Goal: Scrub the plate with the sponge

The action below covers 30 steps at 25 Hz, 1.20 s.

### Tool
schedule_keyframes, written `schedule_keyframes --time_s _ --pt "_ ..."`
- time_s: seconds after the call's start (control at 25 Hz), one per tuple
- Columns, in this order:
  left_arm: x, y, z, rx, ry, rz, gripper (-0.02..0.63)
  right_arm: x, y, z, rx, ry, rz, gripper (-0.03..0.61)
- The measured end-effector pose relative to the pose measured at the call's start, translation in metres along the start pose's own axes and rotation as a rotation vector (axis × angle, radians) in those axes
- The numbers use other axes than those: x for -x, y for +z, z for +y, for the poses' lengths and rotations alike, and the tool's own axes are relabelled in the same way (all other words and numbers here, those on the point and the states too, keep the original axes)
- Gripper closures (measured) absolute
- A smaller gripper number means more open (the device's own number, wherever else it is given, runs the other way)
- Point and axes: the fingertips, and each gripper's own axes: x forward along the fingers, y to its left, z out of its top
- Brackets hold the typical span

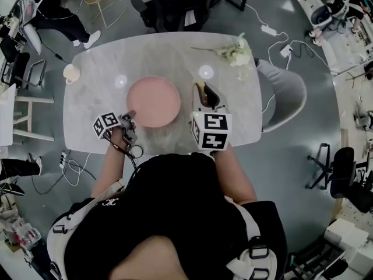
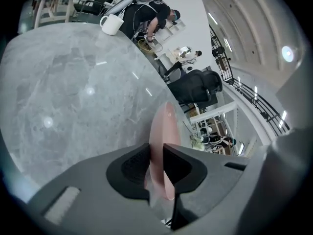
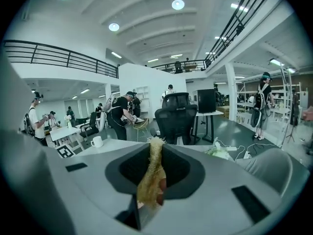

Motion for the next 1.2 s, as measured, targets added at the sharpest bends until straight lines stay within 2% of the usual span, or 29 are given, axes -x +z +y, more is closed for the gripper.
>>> schedule_keyframes --time_s 0.16,0.28,0.4,0.56,0.64,0.72,0.76,0.84,0.92,1.08,1.2 --pt "-0.019 0.005 0.005 0.141 -0.062 -0.024 0.54 0.015 -0.013 -0.02 -0.023 -0.054 0.018 0.508" --pt "-0.033 0.003 0.01 0.223 -0.074 -0.04 0.54 0.028 -0.02 -0.035 -0.04 -0.095 0.023 0.508" --pt "-0.042 0.003 0.013 0.233 -0.057 -0.045 0.54 0.041 -0.023 -0.045 -0.069 -0.124 0.02 0.509" --pt "-0.061 -0.003 0.009 0.219 -0.05 -0.018 0.537 0.056 -0.03 -0.058 -0.131 -0.146 0.024 0.508" --pt "-0.073 -0.009 0.008 0.199 -0.021 -0.001 0.541 0.061 -0.034 -0.062 -0.143 -0.157 0.026 0.508" --pt "-0.082 -0.014 0.01 0.156 0.047 0.014 0.551 0.065 -0.036 -0.064 -0.144 -0.163 0.027 0.508" --pt "-0.086 -0.017 0.014 0.11 0.104 0.025 0.56 0.066 -0.036 -0.063 -0.144 -0.164 0.027 0.508" --pt "-0.09 -0.024 0.02 -0.038 0.243 0.056 0.566 0.068 -0.037 -0.063 -0.141 -0.164 0.027 0.508" --pt "-0.09 -0.029 0.023 -0.167 0.333 0.077 0.566 0.069 -0.038 -0.062 -0.135 -0.161 0.028 0.508" --pt "-0.082 -0.032 0.021 -0.265 0.348 0.09 0.543 0.069 -0.04 -0.059 -0.124 -0.151 0.028 0.509" --pt "-0.066 -0.019 0.02 -0.377 0.411 0.063 0.522 0.062 -0.038 -0.052 -0.122 -0.123 0.028 0.508"
